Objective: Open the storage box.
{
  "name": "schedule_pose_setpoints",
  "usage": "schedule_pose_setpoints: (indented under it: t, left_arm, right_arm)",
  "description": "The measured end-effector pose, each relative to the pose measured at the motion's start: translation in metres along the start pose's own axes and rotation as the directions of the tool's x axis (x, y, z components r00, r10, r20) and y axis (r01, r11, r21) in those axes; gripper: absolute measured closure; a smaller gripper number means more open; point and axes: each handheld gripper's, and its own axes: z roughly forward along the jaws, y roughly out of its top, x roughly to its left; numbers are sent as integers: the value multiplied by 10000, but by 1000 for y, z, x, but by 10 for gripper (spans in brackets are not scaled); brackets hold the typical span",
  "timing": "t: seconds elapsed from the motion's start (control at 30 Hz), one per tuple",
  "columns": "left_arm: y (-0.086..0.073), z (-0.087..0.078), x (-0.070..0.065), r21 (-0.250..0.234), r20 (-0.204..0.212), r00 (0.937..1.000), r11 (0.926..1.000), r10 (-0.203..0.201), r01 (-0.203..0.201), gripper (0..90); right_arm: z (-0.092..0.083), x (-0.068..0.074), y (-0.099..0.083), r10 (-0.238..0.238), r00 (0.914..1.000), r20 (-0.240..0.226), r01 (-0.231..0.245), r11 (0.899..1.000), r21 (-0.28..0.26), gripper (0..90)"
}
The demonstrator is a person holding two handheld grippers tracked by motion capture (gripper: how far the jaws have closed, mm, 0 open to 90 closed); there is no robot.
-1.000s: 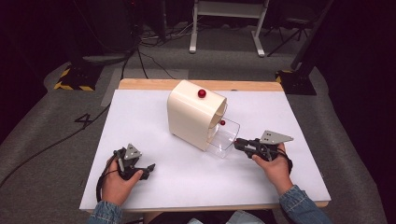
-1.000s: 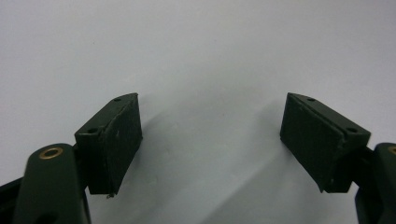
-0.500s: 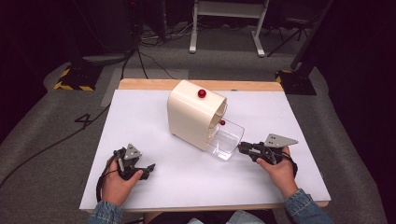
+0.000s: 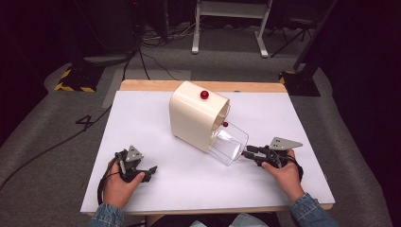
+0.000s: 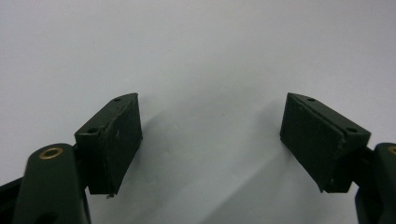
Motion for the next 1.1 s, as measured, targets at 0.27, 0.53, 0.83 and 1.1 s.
schedule_pose_setpoints:
  t: [0.27,0.53,0.83,1.1]
  left_arm:
    - [0,0,0,1,14,10000,10000,5,-5,210]
    - [0,0,0,11,21,10000,10000,0,0,210]
    - [1,0,1,35,35,10000,10000,-17,17,209]
    - [0,0,1,22,32,10000,10000,5,-5,209]
  right_arm:
    - [-10,1,6,-116,9999,67,117,9997,-219,614]
    - [-20,4,33,-405,9991,105,412,9961,-782,580]
    - [-20,4,73,-888,9960,42,888,9908,-1019,573]
    - [-4,5,96,-1146,9933,-147,1119,9862,-1221,572]
